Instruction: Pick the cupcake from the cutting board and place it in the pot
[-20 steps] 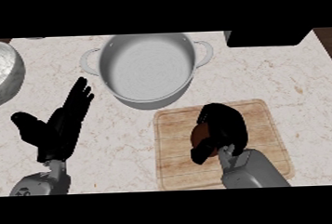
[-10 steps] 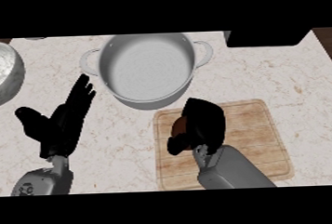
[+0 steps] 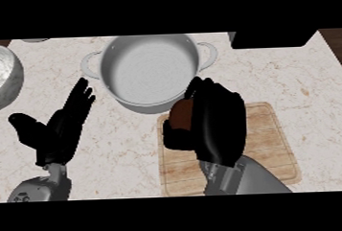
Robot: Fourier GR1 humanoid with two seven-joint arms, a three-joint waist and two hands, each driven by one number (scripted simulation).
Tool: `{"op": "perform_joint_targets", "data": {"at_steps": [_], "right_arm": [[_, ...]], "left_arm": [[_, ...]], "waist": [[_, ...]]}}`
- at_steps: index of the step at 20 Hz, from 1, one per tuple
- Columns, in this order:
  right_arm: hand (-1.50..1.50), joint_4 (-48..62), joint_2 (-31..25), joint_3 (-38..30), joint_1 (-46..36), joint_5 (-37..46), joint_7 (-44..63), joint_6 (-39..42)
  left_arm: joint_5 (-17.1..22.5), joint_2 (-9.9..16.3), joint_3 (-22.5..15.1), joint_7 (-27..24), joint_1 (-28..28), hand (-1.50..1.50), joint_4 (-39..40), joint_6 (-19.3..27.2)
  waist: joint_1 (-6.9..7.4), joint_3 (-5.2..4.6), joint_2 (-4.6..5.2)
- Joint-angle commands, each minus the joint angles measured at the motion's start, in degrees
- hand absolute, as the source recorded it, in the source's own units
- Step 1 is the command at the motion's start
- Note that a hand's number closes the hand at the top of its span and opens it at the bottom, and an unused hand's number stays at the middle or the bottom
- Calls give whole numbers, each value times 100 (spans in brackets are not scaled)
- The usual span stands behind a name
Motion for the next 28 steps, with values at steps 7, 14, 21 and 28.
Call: {"op": "perform_joint_targets", "data": {"at_steps": [7,14,21,28], "right_arm": [[150,-504,110,-438,-2380,-140,930,1267],[150,1117,111,-1122,-3693,-687,780,623],[150,2805,112,-1926,-4267,-810,234,-61],[150,4570,113,-2093,-4591,-1011,-389,-1042]], "left_arm": [[-16,0,75,-199,29,0,173,-144],[-77,-151,-111,-230,180,0,36,-128],[13,-57,-27,13,-14,0,-92,-214],[16,-184,-13,-44,-5,0,8,-175]], "waist": [[72,-4,16],[202,-9,30],[247,-6,63],[314,-8,101]]}}
